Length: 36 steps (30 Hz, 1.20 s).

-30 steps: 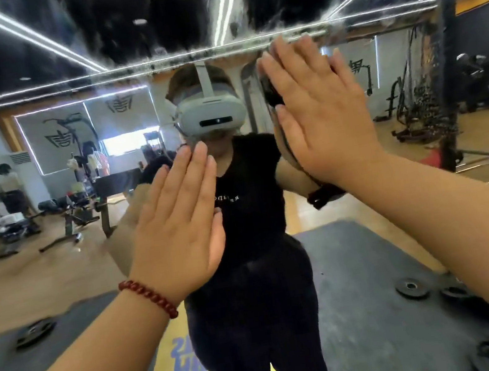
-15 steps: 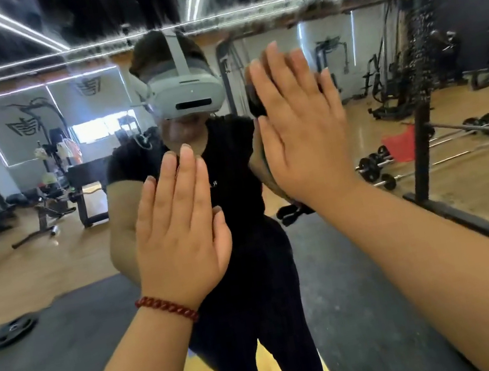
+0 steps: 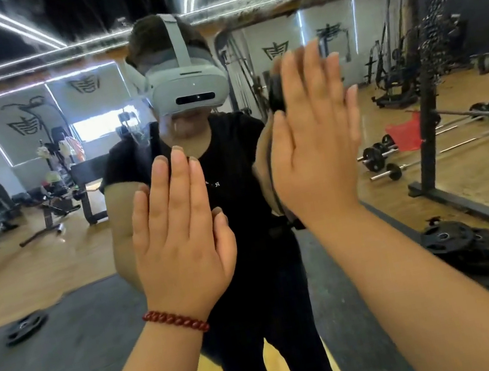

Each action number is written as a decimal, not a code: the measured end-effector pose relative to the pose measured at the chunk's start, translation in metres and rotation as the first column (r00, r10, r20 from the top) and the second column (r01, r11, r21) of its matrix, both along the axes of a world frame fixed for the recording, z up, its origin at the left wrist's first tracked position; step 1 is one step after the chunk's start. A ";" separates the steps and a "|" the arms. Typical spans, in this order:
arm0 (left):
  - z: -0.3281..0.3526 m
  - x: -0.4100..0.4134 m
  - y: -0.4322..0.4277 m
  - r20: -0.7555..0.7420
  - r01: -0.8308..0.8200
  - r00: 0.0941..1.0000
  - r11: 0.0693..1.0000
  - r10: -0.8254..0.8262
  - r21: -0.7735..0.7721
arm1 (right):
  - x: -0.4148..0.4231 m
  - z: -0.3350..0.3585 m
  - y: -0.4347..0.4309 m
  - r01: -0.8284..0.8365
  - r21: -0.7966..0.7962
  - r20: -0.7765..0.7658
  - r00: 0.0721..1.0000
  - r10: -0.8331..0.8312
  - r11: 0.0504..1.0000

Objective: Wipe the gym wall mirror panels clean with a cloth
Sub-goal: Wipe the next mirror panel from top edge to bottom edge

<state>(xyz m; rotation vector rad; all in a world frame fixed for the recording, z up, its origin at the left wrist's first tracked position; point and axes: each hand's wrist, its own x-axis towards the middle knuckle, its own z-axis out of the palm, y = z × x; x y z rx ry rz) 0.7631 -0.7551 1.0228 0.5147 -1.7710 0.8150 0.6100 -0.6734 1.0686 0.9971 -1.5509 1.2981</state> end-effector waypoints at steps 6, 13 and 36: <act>-0.001 0.001 -0.003 0.002 -0.004 1.000 1.000 0.004 -0.007 | 0.020 -0.112 -0.004 0.022 0.220 -0.248 0.968 0.034 0.975; -0.050 0.020 -0.001 -0.030 0.013 1.000 0.994 -0.009 0.110 | 0.023 -0.107 -0.002 -0.001 0.245 -0.364 0.927 0.093 0.969; -0.195 0.129 0.006 0.203 -0.294 0.953 0.849 0.225 0.440 | 0.083 -0.186 -0.044 -0.048 0.235 -0.536 0.827 0.170 0.971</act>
